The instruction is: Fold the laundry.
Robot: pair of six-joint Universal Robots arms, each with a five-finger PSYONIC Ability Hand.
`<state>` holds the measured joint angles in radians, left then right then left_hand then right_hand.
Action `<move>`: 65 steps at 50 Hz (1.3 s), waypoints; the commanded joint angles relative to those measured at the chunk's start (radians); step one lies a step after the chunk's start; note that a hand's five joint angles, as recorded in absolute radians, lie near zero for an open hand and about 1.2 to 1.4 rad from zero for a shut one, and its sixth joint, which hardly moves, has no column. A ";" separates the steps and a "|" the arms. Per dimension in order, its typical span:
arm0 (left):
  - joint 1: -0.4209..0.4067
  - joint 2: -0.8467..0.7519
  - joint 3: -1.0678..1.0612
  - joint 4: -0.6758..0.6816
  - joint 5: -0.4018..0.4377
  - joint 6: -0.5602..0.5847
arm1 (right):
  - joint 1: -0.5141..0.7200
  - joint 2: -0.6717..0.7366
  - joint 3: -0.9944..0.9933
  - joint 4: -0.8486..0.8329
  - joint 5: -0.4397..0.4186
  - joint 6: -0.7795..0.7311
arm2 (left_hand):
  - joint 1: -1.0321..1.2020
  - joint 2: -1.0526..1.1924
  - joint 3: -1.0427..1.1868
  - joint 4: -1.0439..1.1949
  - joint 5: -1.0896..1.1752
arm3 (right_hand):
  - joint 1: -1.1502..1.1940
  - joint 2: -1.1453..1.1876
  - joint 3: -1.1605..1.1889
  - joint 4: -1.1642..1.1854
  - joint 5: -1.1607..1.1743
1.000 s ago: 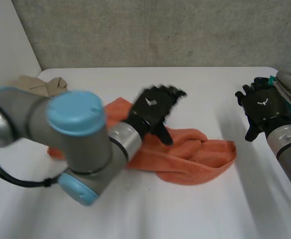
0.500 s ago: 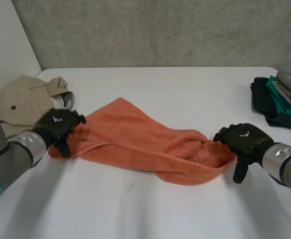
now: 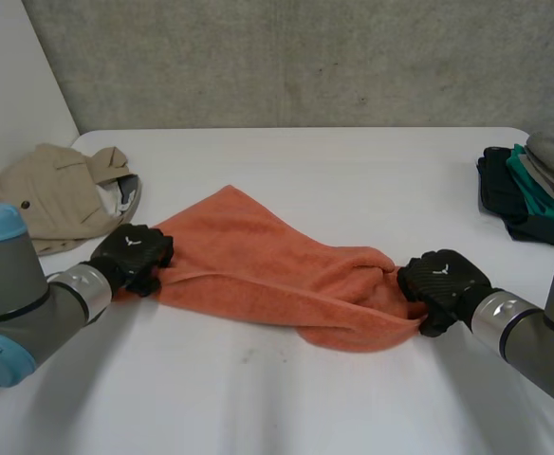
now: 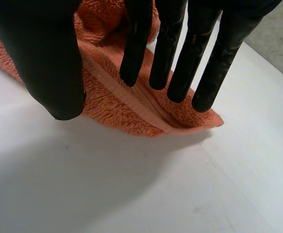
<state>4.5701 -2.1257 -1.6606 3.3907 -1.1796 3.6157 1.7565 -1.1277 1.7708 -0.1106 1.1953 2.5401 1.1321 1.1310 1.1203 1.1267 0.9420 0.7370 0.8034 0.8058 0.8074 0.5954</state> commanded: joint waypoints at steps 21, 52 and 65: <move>-0.008 0.448 0.011 -0.094 -0.104 -0.109 | -0.063 -0.289 -0.132 0.239 -0.054 -0.003 | 0.264 0.265 0.276 0.270 0.280 | 0.659 0.593 0.590 0.589 0.626; -0.096 0.162 0.211 -0.212 -0.175 -0.212 | -0.035 0.035 -0.427 0.483 0.096 -0.018 | 0.264 0.265 0.276 0.270 0.280 | 0.406 0.339 0.337 0.335 0.373; -0.071 0.170 0.182 -0.211 -0.187 -0.212 | -0.037 0.111 -0.464 0.450 0.093 -0.306 | 0.264 0.265 0.276 0.270 0.280 | -0.338 -0.404 -0.407 -0.408 -0.371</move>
<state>4.4801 -1.9642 -1.4579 3.1810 -1.3693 3.4040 1.7167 -1.0677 1.3302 0.3540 1.2880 2.4154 1.1345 1.1976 1.1922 1.2010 0.9729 0.4040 0.4341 0.4255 0.4242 0.2535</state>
